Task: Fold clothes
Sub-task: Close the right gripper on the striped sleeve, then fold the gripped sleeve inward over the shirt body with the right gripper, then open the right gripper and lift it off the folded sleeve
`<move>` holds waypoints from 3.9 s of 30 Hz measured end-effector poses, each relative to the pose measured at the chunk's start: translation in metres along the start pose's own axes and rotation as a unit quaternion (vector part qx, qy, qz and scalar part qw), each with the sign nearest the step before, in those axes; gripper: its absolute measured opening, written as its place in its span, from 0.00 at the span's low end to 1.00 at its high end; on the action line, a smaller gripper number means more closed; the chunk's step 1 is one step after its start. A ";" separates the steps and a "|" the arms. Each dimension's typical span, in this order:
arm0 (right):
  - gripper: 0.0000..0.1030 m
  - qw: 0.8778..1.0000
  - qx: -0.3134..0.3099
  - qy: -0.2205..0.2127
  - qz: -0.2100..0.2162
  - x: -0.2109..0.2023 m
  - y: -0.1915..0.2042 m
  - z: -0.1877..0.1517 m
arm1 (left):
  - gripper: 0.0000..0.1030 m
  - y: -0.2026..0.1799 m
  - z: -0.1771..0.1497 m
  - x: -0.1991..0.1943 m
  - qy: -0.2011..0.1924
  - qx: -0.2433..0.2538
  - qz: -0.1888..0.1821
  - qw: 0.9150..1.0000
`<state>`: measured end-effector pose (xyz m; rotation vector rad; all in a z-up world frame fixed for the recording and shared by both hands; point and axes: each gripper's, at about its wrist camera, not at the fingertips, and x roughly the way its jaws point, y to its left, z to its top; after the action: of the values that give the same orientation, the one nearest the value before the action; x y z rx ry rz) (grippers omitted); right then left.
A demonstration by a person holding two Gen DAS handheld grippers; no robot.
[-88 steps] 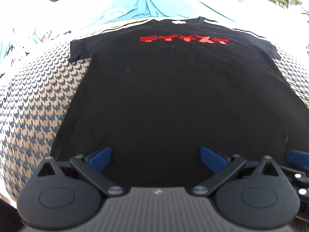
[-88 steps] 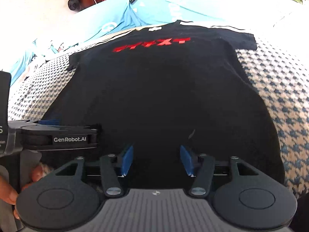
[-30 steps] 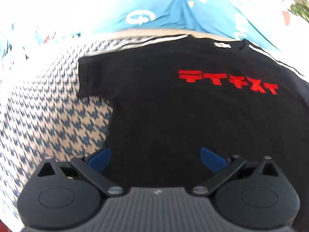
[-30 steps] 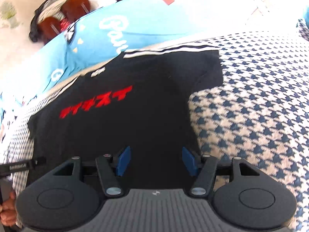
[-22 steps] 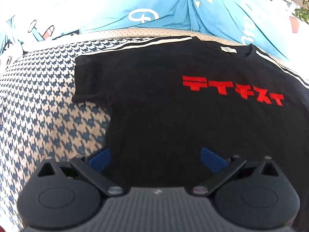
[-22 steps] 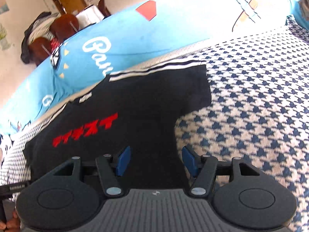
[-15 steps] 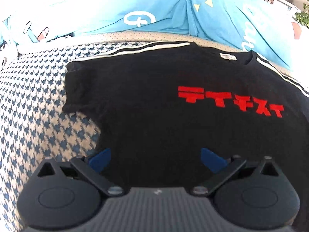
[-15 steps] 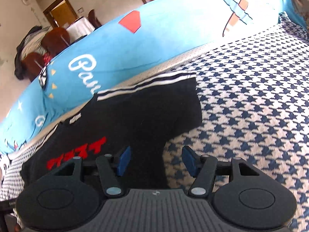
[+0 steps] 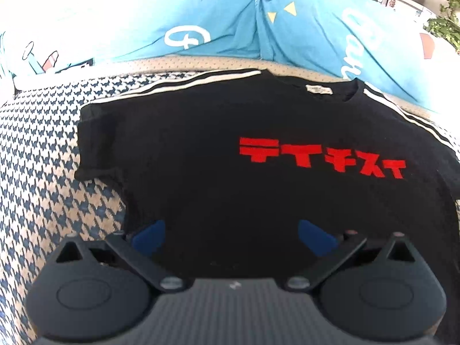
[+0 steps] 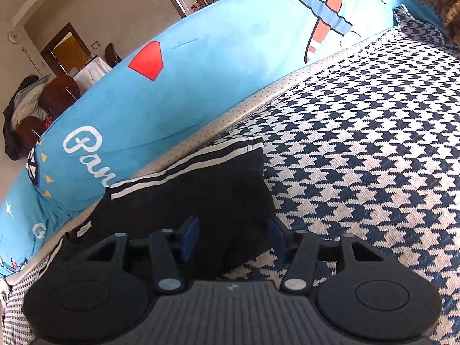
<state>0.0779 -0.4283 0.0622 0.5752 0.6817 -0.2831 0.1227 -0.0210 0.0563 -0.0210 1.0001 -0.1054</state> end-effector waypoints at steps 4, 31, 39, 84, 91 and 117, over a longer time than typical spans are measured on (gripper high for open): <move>0.52 1.000 0.005 -0.005 -0.006 0.009 -0.004 0.001 | 1.00 0.001 0.000 -0.003 -0.003 0.003 0.000 1.000; 0.10 0.997 -0.049 -0.057 -0.007 0.028 0.014 0.008 | 1.00 0.010 -0.005 0.003 0.020 -0.001 0.002 1.000; 0.10 0.988 -0.123 -0.081 0.052 0.006 0.065 0.000 | 1.00 0.010 -0.006 0.003 0.022 0.000 0.003 1.000; 0.44 0.954 -0.207 0.029 0.214 0.042 0.149 -0.053 | 1.00 0.021 -0.011 0.003 0.020 0.007 0.010 1.000; 0.61 0.956 -0.211 0.017 0.202 0.031 0.148 -0.050 | 1.00 0.028 -0.009 0.001 0.019 -0.005 0.009 1.000; 0.61 0.948 -0.315 0.049 -0.007 0.002 0.115 -0.089 | 1.00 0.058 -0.001 0.000 0.017 -0.041 0.033 0.998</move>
<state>0.0828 -0.2830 0.0518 -0.0289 0.8226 -0.0377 0.1260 0.0364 0.0518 -0.0614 1.0367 -0.0045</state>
